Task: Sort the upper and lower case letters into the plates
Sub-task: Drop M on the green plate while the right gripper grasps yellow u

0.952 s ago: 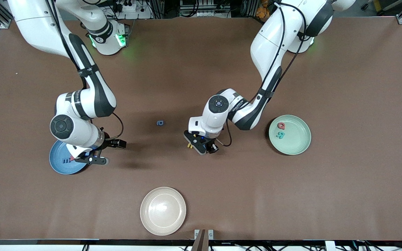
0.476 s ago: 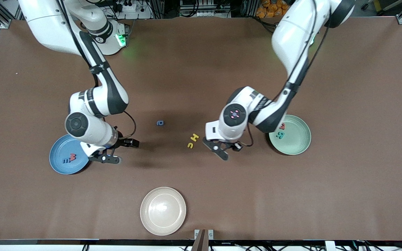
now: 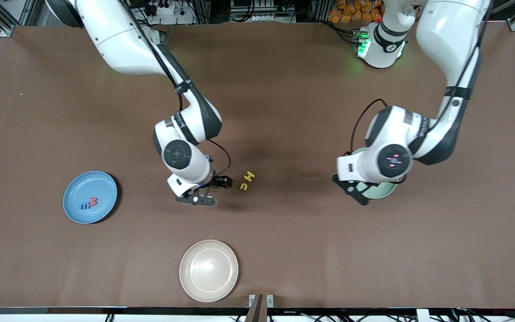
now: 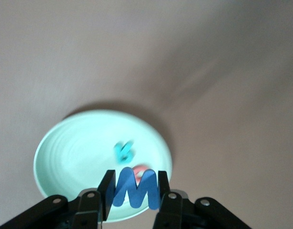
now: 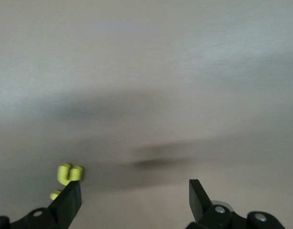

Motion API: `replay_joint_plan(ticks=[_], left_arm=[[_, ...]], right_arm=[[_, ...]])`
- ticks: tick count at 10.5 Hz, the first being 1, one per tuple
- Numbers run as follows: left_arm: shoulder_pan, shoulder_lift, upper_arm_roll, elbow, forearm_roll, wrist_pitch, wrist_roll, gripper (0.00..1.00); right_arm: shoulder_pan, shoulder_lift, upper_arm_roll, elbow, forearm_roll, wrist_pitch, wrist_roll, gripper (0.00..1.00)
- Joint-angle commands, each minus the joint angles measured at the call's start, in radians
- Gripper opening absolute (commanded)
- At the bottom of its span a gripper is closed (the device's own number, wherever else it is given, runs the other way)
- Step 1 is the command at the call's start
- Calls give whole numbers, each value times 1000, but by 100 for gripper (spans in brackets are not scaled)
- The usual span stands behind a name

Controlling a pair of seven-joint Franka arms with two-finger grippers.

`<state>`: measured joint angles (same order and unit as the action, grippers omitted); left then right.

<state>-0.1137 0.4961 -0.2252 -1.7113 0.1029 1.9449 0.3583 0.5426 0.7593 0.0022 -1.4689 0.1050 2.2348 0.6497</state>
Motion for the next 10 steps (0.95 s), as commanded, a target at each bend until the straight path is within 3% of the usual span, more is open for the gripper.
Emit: replay_joint_plan(ticks=[1,2,3,4,6,8,10], left_arm=[[124,-82,-29,-239,4,191,126,0],[170,-79,-28,-281,5,253,195,24],[187,-76,-29,-298,5,268,206,73],[186,-76,-29,-298,-6,269,191,91],[161,-74,-52,-291,-9,267,106,91],[137,-59,-138,-259,-6,262,-144,91],[56,-31,-151,-196,-6,262,-318,91]], right_arm=[[68,174,-27,226,-11,-18,155,100],[88,204,-31,249,-36,-18,198,100],[97,216,-31,263,-57,-24,218,100],[102,219,-30,268,-64,-29,222,100],[122,222,-31,268,-70,-53,222,100],[126,224,-31,266,-85,-61,229,100],[125,226,-31,266,-85,-60,229,100]])
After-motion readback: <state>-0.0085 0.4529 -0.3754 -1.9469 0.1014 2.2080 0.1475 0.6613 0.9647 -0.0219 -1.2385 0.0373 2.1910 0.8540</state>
